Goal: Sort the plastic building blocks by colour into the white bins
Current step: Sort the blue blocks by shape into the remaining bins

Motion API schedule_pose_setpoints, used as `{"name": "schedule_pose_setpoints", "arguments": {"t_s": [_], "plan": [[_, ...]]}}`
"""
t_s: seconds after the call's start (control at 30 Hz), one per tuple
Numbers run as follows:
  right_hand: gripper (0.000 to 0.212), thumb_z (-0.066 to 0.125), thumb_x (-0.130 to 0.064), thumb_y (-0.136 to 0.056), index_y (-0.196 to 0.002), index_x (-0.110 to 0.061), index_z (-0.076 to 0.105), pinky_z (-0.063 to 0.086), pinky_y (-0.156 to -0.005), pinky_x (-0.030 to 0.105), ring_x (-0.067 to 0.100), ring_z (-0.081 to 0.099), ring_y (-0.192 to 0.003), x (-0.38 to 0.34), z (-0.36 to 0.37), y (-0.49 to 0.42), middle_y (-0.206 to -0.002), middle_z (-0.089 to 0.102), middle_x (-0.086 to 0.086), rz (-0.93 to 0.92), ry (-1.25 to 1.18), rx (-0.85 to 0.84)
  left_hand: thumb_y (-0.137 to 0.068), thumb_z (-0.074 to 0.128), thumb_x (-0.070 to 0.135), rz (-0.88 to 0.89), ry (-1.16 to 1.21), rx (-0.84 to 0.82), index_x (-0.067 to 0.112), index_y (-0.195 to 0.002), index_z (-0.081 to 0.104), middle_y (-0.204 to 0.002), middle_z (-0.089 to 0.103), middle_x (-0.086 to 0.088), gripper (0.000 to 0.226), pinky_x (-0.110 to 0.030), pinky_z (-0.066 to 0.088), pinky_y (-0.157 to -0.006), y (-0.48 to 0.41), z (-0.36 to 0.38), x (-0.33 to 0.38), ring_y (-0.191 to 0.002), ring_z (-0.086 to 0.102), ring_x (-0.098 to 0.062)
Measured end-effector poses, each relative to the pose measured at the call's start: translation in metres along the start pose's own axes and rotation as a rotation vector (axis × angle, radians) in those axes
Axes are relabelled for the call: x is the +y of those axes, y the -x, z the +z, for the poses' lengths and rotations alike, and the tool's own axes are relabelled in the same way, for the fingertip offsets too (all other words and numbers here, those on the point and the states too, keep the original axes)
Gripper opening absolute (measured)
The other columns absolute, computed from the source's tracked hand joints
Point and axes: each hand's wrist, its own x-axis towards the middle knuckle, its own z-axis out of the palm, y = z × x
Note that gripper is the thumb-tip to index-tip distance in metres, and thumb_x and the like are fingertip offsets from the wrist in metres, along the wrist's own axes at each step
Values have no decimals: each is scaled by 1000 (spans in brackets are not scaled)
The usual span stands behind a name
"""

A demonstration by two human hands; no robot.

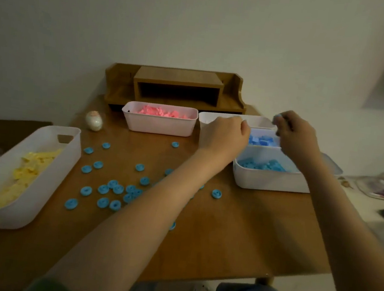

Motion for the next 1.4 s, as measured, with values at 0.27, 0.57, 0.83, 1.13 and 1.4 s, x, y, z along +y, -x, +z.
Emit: {"name": "schedule_pose_setpoints", "arguments": {"t_s": [0.27,0.57,0.83,1.13,1.4], "plan": [[25,37,-18,-100,-111,-13,59,36,-95,32,27,51,-111,17,14,14,-111,59,8,83,537,-669,-100,35,29,123,113,-18,17,-76,51,-68,53,0,31,-26,40,-51,-5,24,35,-63,53,-15],[39,37,-17,-100,-138,-6,38,26,-109,32,24,38,-131,-24,27,23,-141,44,13,-17,538,-797,-101,32,36,-39,106,-208,17,-81,54,-72,54,1,36,-26,36,-51,-1,40,3,-69,53,-14],[32,44,-23,-97,-121,-7,57,40,-91,32,28,53,-115,-10,-2,26,-121,58,12,103,536,-749,-103,25,41,-17,209,-723,14,-135,39,-136,47,-14,44,-37,41,-95,3,37,3,-114,50,-23],[45,35,-29,-101,-142,-11,36,34,-105,33,27,46,-124,19,31,15,-137,48,13,205,639,-569,-104,28,23,75,287,-597,10,-120,53,-127,55,-10,32,-25,38,-85,8,18,6,-104,52,-16],[20,48,-14,-94,-112,-12,56,41,-79,19,12,57,-94,-44,42,68,-108,63,3,-366,40,-130,-87,60,39,84,36,-554,21,-143,31,-148,27,0,65,-31,35,-100,45,-36,-55,-133,30,-20]]}}
